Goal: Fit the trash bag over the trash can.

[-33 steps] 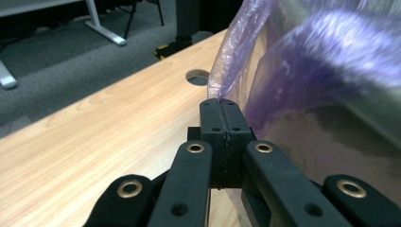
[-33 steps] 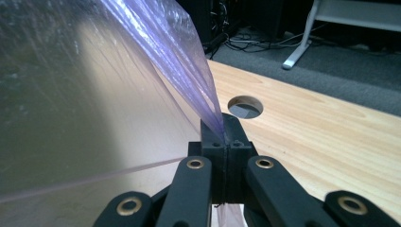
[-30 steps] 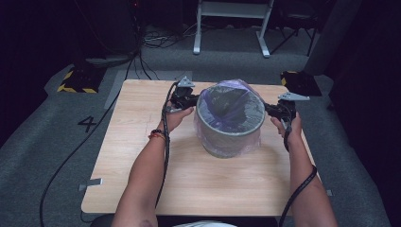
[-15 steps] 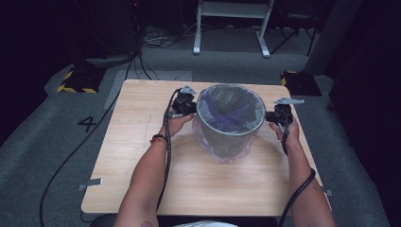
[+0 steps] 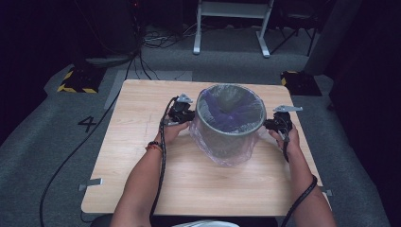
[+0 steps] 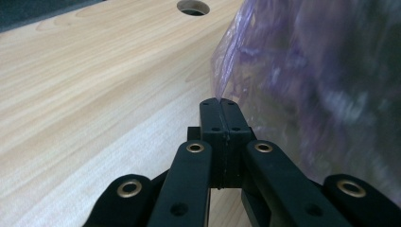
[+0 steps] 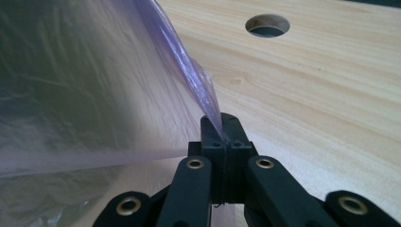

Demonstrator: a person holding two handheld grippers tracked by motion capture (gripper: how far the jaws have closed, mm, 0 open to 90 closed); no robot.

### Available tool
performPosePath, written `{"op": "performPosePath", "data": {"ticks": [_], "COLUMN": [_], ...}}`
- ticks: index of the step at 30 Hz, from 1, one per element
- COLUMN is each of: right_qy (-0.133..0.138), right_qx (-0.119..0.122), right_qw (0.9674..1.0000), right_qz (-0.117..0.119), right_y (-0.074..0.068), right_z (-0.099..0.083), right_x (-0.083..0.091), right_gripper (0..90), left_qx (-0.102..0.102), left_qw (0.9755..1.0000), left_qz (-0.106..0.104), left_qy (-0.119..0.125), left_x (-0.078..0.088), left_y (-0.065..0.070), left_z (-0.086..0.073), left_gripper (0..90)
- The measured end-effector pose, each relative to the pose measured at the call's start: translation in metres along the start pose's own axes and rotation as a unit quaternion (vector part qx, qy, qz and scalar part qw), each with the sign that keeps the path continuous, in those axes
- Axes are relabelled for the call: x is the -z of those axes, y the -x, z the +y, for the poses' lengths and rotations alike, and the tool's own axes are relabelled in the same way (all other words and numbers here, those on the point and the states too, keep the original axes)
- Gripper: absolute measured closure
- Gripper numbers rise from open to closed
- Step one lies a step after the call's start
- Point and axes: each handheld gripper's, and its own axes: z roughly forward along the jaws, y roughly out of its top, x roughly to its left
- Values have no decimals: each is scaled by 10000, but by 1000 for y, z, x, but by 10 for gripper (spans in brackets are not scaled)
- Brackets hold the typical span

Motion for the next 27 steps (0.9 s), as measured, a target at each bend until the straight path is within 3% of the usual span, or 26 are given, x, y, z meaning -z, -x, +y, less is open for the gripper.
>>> {"op": "performPosePath", "data": {"ticks": [7,9,12,15,17,19,22,27], "right_qy": [-27,-9,29,97,161,233,297,336], "right_qx": [-22,-21,6,25,80,74,92,192], "right_qw": [10000,10000,10000,9999,9998,9996,9995,9992], "right_qz": [15,17,-50,-66,-114,-138,-103,-34], "right_y": [0,1,1,1,1,2,4,1], "right_z": [-10,-11,-12,-13,-12,-11,-10,-8], "right_x": [0,2,4,7,11,15,21,28], "right_gripper": [898,879,842,787,725,696,637,505], "left_qx": [-13,16,175,179,112,33,-108,-241], "left_qw": [10000,9999,9995,9989,9987,9982,9977,9979], "left_qz": [12,119,117,193,139,283,370,282], "left_qy": [-37,13,243,382,477,528,555,540], "left_x": [3,7,17,28,37,46,54,66], "left_y": [1,1,-2,0,2,7,13,22], "left_z": [-12,-14,-17,-16,-16,-14,-12,-13], "left_gripper": [900,900,756,541,476,365,305,236]}}
